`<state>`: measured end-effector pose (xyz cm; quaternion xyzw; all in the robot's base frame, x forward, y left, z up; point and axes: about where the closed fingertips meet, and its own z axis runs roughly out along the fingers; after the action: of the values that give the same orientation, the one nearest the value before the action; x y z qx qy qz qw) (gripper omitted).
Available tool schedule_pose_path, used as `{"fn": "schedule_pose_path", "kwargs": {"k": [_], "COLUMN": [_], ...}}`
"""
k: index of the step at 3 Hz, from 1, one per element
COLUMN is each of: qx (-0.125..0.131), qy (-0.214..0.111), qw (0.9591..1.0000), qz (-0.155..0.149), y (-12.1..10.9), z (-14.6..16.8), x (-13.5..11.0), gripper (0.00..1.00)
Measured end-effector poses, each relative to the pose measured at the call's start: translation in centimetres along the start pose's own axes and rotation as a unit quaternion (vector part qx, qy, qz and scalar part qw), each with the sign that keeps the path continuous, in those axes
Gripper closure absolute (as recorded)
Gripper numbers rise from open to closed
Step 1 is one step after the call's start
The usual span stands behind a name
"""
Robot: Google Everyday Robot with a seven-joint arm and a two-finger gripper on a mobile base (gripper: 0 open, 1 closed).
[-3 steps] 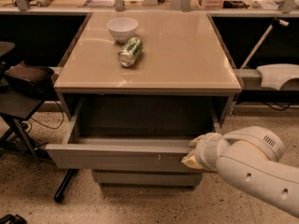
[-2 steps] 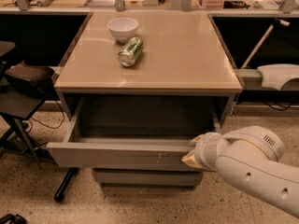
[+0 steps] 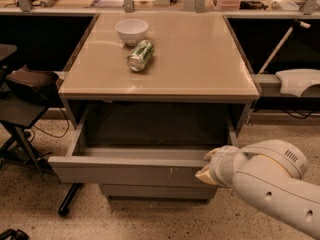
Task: Open top drawer
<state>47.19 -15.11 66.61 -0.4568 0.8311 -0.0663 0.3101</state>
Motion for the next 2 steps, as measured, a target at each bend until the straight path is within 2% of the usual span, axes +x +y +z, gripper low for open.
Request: {"fn": "schedule_pose_path", "kwargs": {"k": [2], "qx": [-0.001], "qy": [0.006], "qw": [1.0000], "qz": [0.003], "y": [0.84], "z": [-0.81], "x": [0.61], "gripper": [1.00]}}
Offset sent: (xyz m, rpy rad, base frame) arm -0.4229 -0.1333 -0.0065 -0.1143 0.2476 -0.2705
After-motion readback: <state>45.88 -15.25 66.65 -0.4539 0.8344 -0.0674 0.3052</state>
